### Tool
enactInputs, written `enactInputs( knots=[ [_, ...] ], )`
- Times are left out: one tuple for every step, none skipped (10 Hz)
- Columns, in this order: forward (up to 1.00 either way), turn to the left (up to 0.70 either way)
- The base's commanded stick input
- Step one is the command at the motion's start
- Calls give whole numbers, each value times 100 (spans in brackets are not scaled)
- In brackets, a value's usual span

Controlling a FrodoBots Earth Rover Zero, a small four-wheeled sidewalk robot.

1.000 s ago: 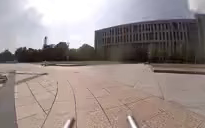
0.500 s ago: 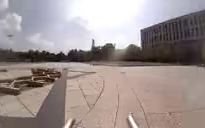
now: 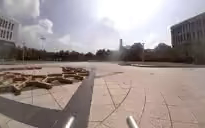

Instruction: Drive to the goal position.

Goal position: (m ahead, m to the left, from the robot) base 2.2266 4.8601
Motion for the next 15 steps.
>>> enactInputs(
  knots=[
    [0,70],
    [0,70],
    [0,70],
    [0,56],
    [0,57],
    [9,30],
    [63,6],
    [70,4],
    [70,4],
    [70,4],
    [70,4],
    [70,4],
    [70,4],
    [70,4],
    [70,4]
  ],
)
